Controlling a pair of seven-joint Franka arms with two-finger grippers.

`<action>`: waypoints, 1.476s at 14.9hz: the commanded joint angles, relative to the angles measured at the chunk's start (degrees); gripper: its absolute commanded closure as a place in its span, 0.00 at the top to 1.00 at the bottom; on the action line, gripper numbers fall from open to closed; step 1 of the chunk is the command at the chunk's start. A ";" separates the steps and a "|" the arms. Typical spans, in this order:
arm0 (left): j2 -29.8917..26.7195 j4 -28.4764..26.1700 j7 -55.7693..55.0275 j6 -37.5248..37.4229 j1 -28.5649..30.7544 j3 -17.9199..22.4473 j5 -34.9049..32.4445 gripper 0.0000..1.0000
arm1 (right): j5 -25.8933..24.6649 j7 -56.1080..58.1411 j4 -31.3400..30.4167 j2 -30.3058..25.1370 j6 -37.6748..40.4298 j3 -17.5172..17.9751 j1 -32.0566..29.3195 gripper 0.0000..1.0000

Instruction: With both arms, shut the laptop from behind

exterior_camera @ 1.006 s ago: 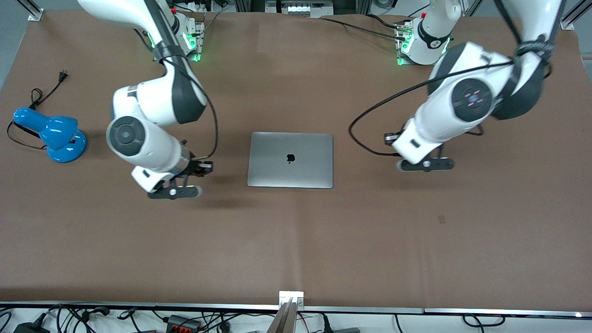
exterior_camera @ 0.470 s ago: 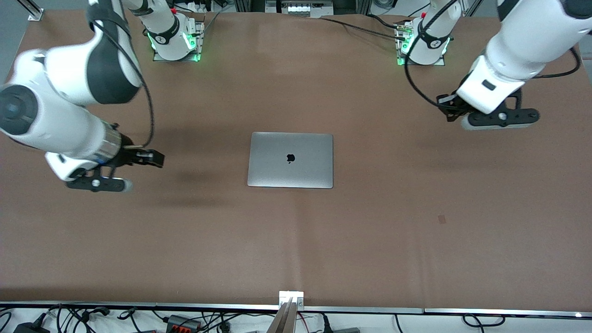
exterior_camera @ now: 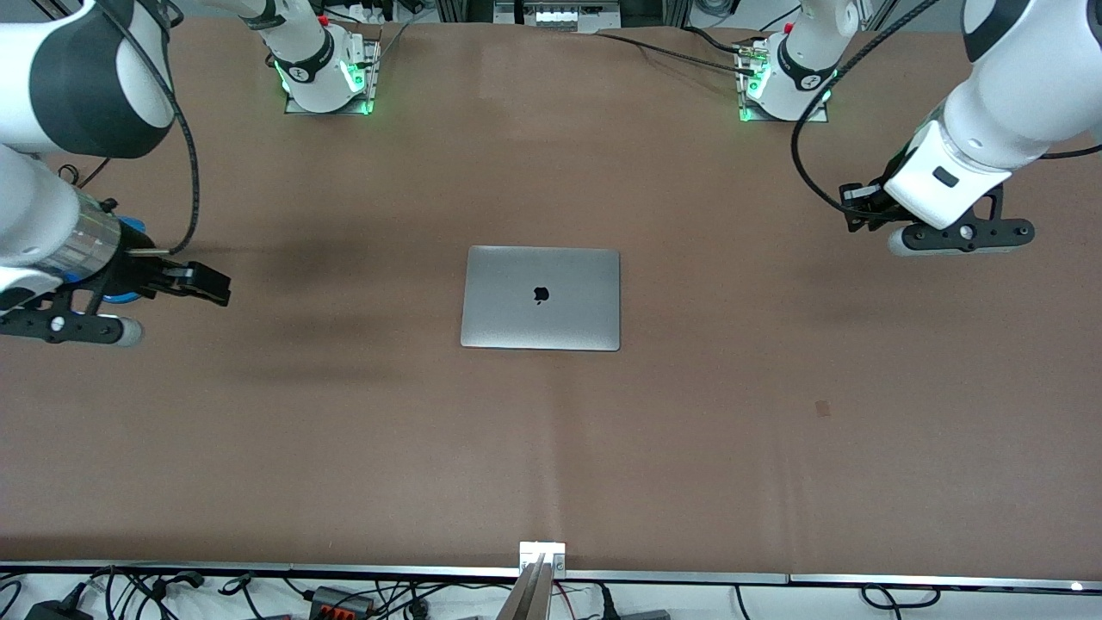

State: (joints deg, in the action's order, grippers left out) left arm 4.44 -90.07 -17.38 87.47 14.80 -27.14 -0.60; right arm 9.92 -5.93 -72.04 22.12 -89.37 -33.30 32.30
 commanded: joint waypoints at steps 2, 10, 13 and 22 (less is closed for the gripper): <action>0.48 0.25 3.74 -1.16 3.91 -0.28 2.71 0.47 | 0.01 1.36 0.58 -2.07 0.60 0.51 -2.48 1.00; -4.26 -4.58 16.60 -1.95 -7.14 16.32 3.06 1.00 | -10.09 2.75 -0.64 -6.04 -0.19 30.36 -31.38 1.00; -4.36 -4.24 13.07 -1.25 -8.21 17.38 3.15 1.00 | -10.01 7.24 -5.03 -8.14 -3.87 32.24 -34.32 1.00; -2.51 -2.13 13.69 0.07 -7.60 16.68 3.15 1.00 | -10.54 6.28 -22.42 -20.17 -5.81 32.15 -34.40 1.00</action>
State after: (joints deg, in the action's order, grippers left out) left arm 1.88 -92.75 -3.89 86.99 7.19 -10.48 1.58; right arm 0.29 0.70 -84.42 9.40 -92.34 -2.16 -1.34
